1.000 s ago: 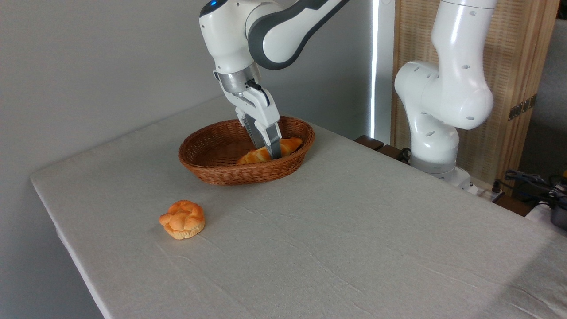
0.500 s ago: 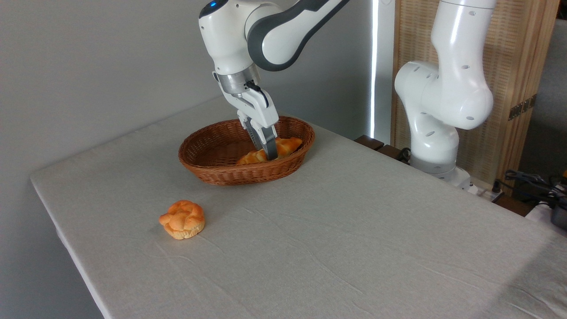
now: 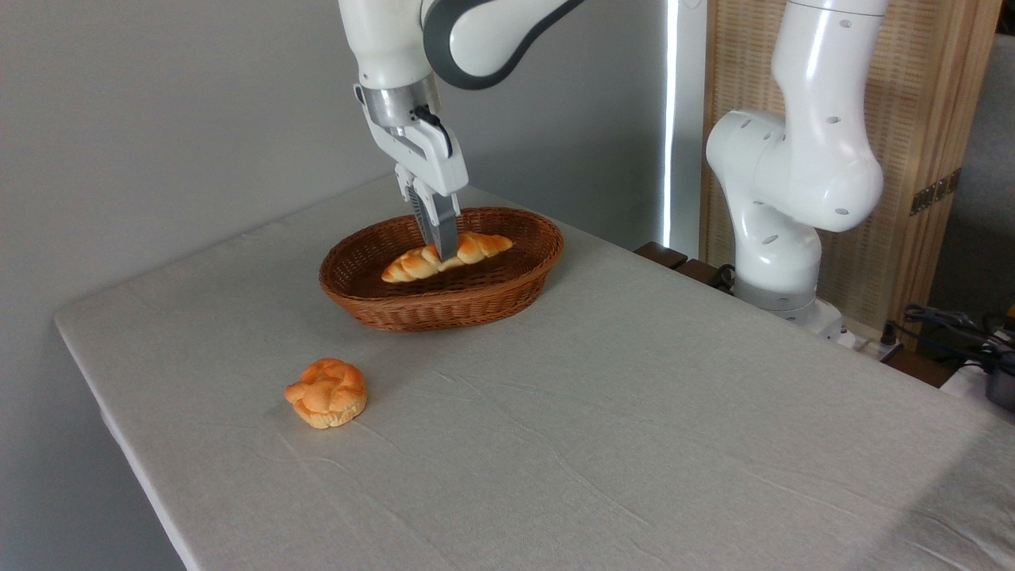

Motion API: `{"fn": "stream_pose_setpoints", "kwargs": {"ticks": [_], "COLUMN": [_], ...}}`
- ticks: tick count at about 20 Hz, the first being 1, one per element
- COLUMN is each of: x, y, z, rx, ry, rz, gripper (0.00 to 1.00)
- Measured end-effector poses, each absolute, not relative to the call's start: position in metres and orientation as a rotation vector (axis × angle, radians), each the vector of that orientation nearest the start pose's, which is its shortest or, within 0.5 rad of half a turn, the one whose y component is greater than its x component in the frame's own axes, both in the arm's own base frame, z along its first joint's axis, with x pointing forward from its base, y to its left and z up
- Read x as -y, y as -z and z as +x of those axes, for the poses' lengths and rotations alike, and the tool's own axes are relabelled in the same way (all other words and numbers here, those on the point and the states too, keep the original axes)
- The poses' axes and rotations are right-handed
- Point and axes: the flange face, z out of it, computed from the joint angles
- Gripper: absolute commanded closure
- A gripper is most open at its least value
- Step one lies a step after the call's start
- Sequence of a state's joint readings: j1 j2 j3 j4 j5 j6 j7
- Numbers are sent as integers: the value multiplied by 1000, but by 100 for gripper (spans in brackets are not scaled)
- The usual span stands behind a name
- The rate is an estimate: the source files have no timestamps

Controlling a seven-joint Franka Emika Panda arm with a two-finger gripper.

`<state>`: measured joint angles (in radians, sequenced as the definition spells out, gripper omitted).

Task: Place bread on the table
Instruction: 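Lift the braided roll up out of the basket, then move the roll beside the round bun and lower it onto the table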

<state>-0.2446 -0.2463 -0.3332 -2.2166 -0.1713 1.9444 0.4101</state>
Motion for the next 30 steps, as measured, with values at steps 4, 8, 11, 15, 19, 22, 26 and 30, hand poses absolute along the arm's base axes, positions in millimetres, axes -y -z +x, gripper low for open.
{"fn": "stream_pose_setpoints", "kwargs": {"ticks": [4, 8, 11, 15, 19, 22, 26, 30], "x": [278, 250, 198, 114, 57, 50, 57, 60], "y": [-483, -522, -544, -528, -489, -457, -437, -433], "z": [392, 416, 447, 486, 522, 539, 544, 545], "rx": [-1420, -1360, -1342, -1325, -1251, -1229, -1244, -1250], "ry": [-46, -50, -34, -80, -114, -134, -187, -197], "rz": [-2894, -2961, -2967, -2871, -2845, -2851, -2848, -2845], "gripper": [86, 86, 83, 68, 26, 2, 0, 0]}}
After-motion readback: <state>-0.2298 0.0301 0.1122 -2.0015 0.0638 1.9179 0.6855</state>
